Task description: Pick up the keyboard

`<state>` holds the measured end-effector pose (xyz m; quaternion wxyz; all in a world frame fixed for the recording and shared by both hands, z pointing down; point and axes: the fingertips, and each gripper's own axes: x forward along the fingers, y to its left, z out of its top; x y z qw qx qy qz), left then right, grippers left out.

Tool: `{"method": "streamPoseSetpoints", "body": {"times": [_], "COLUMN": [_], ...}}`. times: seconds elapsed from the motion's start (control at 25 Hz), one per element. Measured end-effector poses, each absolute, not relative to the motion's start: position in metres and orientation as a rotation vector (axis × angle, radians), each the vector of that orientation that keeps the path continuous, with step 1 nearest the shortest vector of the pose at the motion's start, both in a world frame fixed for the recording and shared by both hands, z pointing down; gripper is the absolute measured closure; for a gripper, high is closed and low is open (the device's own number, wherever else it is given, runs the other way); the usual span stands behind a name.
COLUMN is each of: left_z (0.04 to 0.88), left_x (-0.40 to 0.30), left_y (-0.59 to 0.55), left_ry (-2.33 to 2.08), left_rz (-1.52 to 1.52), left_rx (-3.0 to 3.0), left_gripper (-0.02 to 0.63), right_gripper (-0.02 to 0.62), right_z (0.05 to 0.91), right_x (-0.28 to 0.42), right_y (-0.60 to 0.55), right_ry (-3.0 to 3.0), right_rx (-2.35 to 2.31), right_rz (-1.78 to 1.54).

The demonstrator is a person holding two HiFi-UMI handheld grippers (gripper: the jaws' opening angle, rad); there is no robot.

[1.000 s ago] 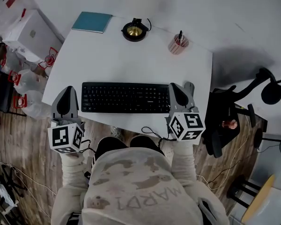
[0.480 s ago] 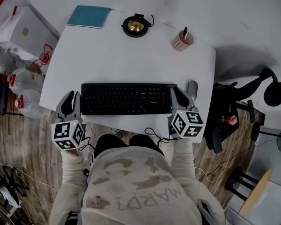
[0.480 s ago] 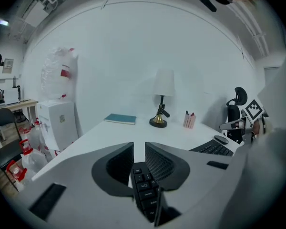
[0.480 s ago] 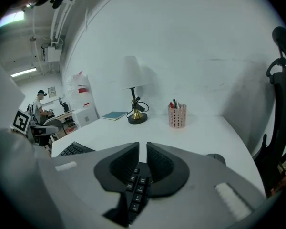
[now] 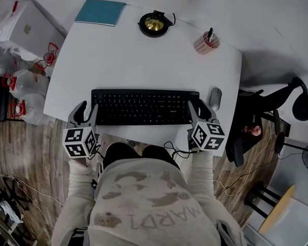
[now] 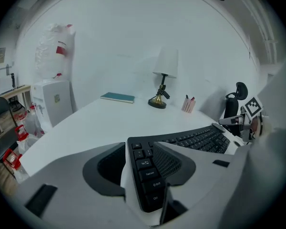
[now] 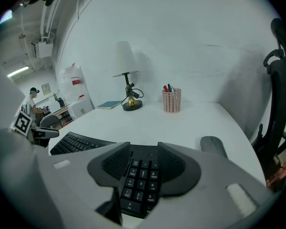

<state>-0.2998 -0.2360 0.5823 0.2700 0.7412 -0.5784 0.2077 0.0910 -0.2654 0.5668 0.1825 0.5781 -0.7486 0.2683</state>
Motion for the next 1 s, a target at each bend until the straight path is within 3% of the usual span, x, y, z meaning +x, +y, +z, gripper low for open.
{"method": "streamPoseSetpoints", "body": {"times": [0.44,1.0], "left_z": [0.616,0.625], "left_x": [-0.29,-0.29], "left_y": [-0.235,-0.237], "left_ry": [-1.394,-1.315], "left_rz": [0.607,0.59], "left_rx": [1.932,1.871], "left_gripper": [0.325,0.287], "right_gripper": [0.317,0.256], "right_z": [0.593,0.63], "right_x": [0.103,0.111], "right_y": [-0.262,-0.259], "right_ry": [-2.031,-1.987], "right_rx": [1.607,1.523], "right_rz": [0.849,1.064]}}
